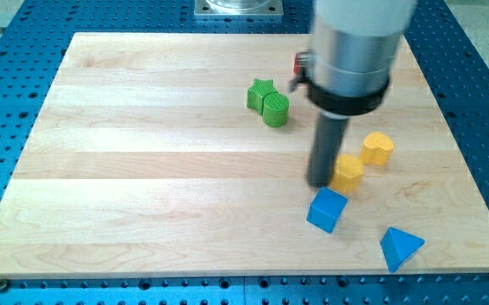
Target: Place the triangle at the bottom center of the board
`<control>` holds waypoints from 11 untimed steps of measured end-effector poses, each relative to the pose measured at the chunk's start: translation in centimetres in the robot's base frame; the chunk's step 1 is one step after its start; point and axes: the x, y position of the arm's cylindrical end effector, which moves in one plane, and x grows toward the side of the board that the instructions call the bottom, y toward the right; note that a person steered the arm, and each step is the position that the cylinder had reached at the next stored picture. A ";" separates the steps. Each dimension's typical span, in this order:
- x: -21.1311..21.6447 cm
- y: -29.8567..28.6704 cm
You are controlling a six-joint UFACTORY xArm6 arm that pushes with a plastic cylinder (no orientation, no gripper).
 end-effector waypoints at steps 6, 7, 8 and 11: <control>11.4 12.3; 11.5 10.9; 11.4 6.7; 10.9 -9.8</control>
